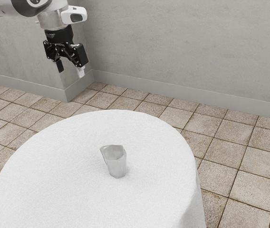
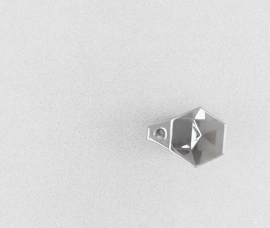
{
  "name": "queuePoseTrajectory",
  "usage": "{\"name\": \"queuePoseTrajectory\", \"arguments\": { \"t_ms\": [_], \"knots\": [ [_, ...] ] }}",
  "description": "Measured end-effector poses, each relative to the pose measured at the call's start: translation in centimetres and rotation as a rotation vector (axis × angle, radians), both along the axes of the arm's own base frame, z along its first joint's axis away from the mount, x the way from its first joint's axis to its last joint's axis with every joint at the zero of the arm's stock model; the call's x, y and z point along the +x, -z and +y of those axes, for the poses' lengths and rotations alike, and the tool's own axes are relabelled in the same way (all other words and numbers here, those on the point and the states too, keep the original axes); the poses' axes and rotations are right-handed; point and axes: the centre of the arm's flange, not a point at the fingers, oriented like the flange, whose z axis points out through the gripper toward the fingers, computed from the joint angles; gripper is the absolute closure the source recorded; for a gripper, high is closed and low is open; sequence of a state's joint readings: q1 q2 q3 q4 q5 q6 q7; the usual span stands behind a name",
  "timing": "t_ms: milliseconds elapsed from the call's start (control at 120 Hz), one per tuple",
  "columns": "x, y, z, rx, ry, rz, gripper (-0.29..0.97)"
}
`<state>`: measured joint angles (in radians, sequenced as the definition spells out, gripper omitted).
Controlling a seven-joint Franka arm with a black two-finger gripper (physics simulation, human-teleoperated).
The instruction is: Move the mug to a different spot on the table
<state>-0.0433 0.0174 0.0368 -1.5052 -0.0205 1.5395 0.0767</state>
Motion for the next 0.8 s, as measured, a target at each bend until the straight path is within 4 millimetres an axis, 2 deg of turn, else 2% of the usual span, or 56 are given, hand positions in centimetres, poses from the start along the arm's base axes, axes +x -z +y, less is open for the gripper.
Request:
{"name": "queuePoseTrajectory", "arguments": {
  "t_ms": [267,367,433,633,800],
  "knots": [
    [0.4,0.3,0.2,-0.016,-0.005,0.007,0.0],
    [0.3,-1.2,0.8,0.011,0.028,-0.016,0.0],
    [0.4,-1.0,1.3,0.05,0.067,-0.003,0.0],
    [1.1,2.9,1.9,0.074,0.3,0.094,0.0],
    [1.9,8.6,2.5,0.032,0.573,0.17,0.0]
  ]
}}
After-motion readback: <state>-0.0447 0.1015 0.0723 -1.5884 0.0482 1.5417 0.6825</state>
